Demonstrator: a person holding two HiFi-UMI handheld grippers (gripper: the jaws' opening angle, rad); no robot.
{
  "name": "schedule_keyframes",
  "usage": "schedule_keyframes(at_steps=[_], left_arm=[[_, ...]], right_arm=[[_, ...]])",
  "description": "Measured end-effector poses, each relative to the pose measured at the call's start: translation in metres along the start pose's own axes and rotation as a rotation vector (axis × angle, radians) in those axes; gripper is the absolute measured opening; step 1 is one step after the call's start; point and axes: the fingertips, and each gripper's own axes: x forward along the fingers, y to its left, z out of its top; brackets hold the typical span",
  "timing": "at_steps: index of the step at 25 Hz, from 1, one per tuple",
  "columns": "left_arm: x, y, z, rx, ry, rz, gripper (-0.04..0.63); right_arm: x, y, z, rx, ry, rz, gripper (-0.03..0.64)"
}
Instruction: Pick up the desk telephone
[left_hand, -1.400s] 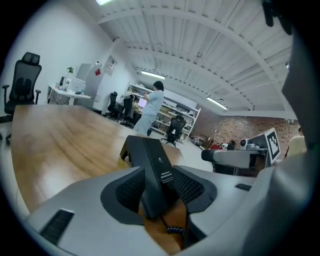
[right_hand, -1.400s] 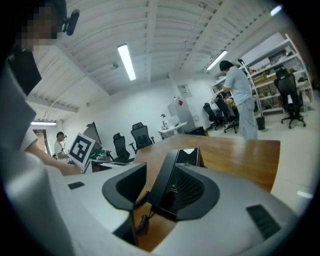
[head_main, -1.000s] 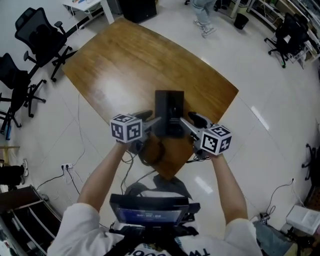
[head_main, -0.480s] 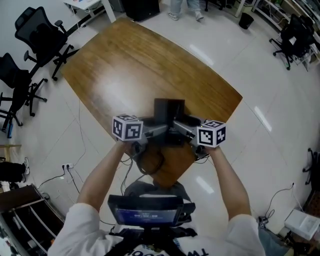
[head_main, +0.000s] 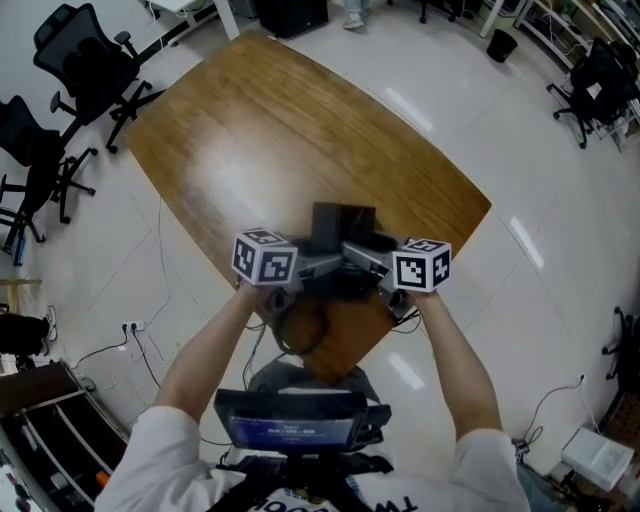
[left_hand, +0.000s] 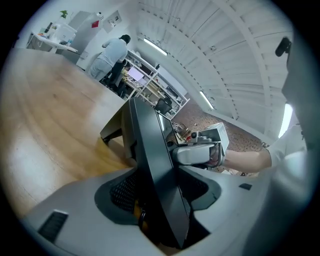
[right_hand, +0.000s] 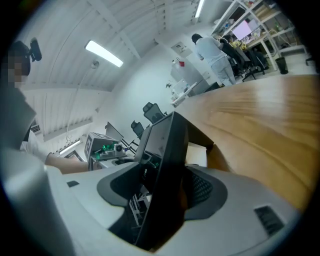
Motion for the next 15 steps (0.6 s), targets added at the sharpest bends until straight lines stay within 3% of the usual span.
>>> schedule_keyframes(at_steps=[8,15], left_arm=[[-0.007,-0.004,0.003,-0.036,-0.092,-0.001,0.232],[-0.026,-0.026,0.020,0.030,-0.160,-0.014,0.204]], right_arm=[[-0.005,0.008,0.002,0.017,-0.082,0.041,0.258],[-0.017,0.035,0.019,-0.025,-0.138,0.081,0.256]])
